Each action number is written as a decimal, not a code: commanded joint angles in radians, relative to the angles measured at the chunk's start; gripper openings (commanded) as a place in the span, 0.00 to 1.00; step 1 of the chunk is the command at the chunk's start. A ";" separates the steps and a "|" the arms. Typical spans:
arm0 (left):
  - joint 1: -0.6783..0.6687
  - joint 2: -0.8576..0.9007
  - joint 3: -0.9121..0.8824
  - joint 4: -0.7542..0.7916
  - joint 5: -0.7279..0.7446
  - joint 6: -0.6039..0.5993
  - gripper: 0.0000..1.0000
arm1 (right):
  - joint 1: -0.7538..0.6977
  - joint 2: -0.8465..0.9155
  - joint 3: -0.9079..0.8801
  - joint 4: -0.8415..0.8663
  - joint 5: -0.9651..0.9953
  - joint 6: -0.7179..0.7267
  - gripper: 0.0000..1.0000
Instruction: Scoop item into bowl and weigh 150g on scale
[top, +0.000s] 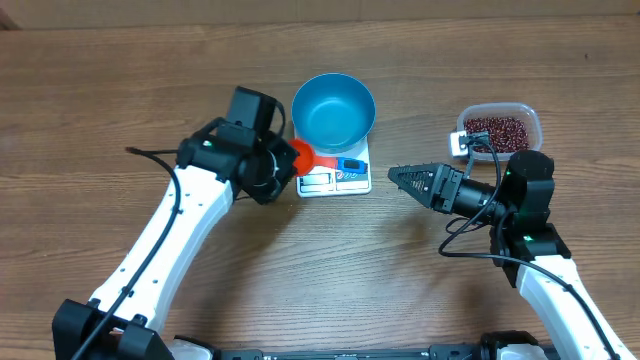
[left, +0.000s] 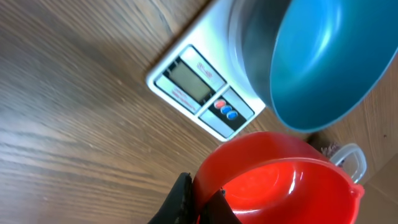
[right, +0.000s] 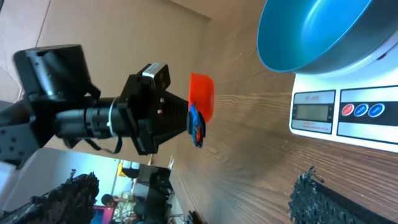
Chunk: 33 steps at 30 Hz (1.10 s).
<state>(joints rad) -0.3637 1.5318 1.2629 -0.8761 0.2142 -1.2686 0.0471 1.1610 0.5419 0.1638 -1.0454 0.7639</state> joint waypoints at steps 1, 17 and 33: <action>-0.040 0.002 0.000 0.011 0.010 -0.095 0.04 | 0.035 0.001 0.026 0.008 0.051 0.029 1.00; -0.201 0.002 0.000 0.070 -0.016 -0.207 0.04 | 0.078 0.001 0.026 0.014 0.132 0.051 0.89; -0.253 0.002 0.000 0.119 -0.070 -0.236 0.04 | 0.078 0.001 0.026 0.014 0.128 0.051 0.57</action>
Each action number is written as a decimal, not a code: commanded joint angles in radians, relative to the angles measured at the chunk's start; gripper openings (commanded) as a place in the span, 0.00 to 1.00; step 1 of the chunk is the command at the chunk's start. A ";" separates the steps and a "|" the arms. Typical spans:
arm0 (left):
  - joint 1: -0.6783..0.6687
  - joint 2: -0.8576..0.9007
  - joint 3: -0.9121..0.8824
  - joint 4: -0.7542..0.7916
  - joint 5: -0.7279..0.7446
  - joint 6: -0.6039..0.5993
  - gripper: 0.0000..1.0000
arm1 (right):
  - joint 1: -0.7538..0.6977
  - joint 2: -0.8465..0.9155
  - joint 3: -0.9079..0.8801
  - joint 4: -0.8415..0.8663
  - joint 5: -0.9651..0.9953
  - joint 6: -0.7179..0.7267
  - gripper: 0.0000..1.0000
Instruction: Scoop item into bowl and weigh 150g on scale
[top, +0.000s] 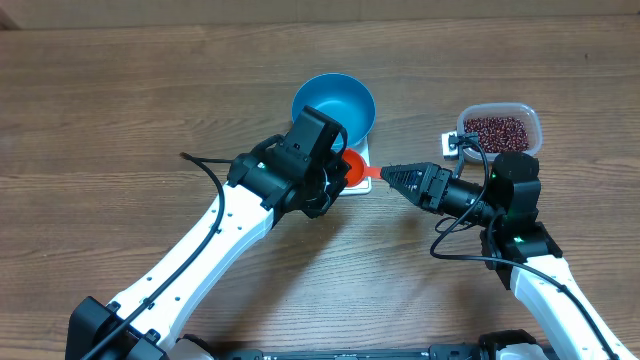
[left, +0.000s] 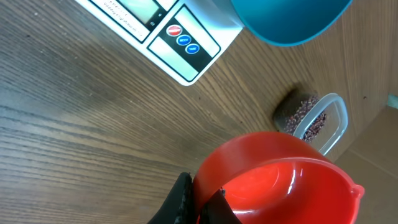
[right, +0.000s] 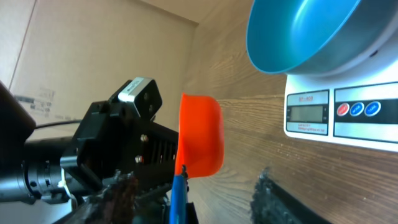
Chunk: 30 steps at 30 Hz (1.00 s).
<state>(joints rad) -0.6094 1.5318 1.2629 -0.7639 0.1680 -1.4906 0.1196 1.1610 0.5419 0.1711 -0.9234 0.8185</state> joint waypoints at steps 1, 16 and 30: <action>-0.008 0.002 0.000 0.008 -0.025 -0.014 0.04 | 0.006 0.001 0.026 0.006 0.006 -0.004 0.54; -0.028 0.002 0.000 0.007 -0.038 -0.014 0.04 | 0.006 0.001 0.026 0.007 0.003 -0.003 0.41; -0.052 0.006 0.000 0.014 -0.072 -0.018 0.04 | 0.006 0.001 0.026 0.007 0.002 -0.004 0.08</action>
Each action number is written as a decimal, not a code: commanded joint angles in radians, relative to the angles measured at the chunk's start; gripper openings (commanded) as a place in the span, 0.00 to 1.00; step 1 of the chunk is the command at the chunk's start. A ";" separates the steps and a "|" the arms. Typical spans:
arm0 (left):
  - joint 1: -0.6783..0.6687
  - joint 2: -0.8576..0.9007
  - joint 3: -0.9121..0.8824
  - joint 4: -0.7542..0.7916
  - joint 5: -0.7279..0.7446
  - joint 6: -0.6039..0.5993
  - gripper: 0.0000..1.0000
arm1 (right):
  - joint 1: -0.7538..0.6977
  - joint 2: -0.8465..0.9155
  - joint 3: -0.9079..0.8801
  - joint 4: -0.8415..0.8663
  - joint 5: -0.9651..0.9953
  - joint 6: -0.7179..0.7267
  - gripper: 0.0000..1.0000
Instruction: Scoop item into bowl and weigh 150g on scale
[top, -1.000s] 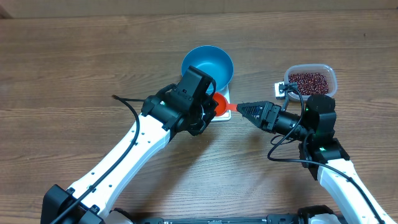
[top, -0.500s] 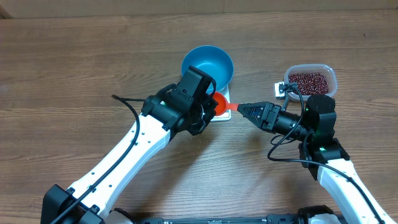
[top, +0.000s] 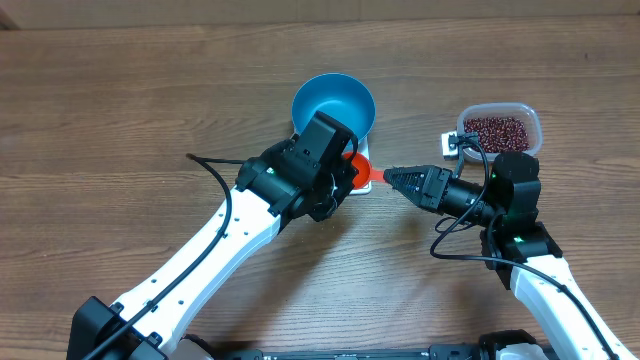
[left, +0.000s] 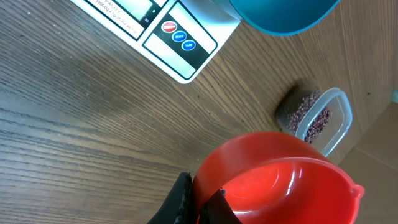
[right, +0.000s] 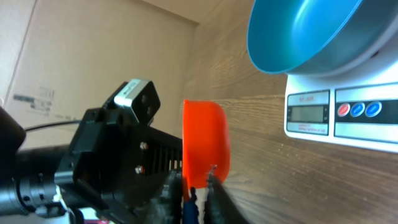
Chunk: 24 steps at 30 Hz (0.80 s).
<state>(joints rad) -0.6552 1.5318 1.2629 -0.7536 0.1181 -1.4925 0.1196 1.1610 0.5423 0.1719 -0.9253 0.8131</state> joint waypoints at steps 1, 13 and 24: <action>-0.006 0.006 0.000 0.004 -0.022 -0.015 0.04 | 0.006 0.001 0.026 0.006 0.004 0.002 0.04; -0.005 0.006 0.000 -0.009 -0.050 0.035 0.99 | 0.006 0.001 0.026 0.006 0.000 0.001 0.04; 0.076 -0.043 0.003 -0.021 -0.059 0.371 1.00 | 0.005 0.001 0.026 0.003 0.001 -0.037 0.04</action>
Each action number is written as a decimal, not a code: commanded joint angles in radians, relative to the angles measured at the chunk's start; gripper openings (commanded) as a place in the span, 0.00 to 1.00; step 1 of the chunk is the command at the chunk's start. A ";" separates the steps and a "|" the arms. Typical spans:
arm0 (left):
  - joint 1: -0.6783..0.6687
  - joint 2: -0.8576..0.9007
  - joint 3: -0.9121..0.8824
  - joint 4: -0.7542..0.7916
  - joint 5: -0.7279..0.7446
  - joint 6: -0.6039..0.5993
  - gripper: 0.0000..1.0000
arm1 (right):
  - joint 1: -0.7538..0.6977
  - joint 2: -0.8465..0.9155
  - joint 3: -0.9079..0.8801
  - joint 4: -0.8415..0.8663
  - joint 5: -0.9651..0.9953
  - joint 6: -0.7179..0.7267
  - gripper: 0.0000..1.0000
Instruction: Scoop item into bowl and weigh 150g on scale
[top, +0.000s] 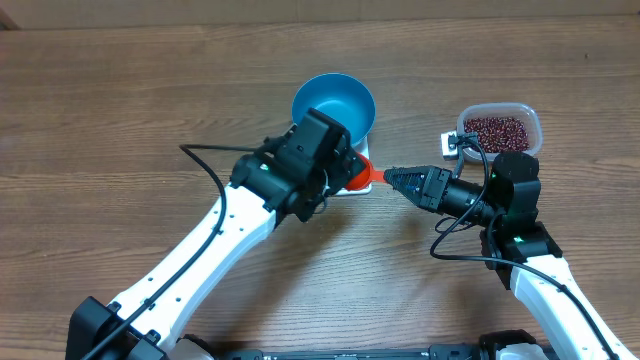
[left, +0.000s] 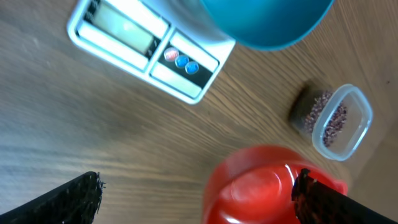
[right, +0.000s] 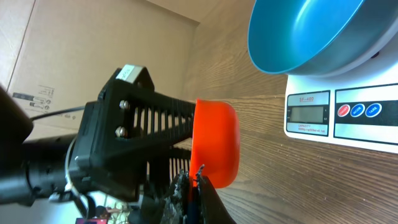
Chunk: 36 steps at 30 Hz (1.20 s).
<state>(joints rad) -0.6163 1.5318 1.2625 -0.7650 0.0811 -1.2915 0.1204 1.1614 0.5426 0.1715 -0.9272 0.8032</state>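
The red scoop (top: 358, 172) hangs just right of the scale, its handle pinched in my right gripper (top: 388, 176), which is shut on it. In the right wrist view the scoop (right: 217, 143) stands edge-on above my right gripper (right: 189, 180). My left gripper (left: 199, 186) is open, its fingers (left: 81, 196) spread wide on either side of the scoop's cup (left: 261, 186). The blue bowl (top: 334, 108) sits on the white scale (left: 143, 56). A clear tub of red beans (top: 498, 128) stands at the far right.
My left arm (top: 230, 215) crosses the table's middle and covers most of the scale from above. A small white tag (top: 452, 145) lies by the bean tub. Brown wood table (top: 120, 90) all round.
My left gripper has opened and let go of the scoop. My right gripper is now shut tight on the scoop's handle. The scoop has barely shifted.
First my left gripper held the scoop left of the scale, with my right gripper apart to the right. Then the scoop was at my right gripper, whose open fingers flanked the handle. Those fingers stood closer around it, and now the right alone holds it.
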 joint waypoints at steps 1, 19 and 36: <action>0.049 -0.056 0.003 -0.016 -0.023 0.205 1.00 | 0.004 0.001 0.025 0.003 0.003 -0.027 0.04; 0.192 -0.244 0.003 -0.185 -0.041 1.062 1.00 | 0.002 0.001 0.025 0.002 0.007 -0.053 0.04; 0.238 -0.244 0.003 -0.272 -0.216 1.174 1.00 | 0.002 0.002 0.025 -0.001 0.011 -0.072 0.04</action>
<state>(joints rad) -0.4141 1.3018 1.2629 -1.0336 -0.1120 -0.1505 0.1204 1.1618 0.5426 0.1646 -0.9241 0.7460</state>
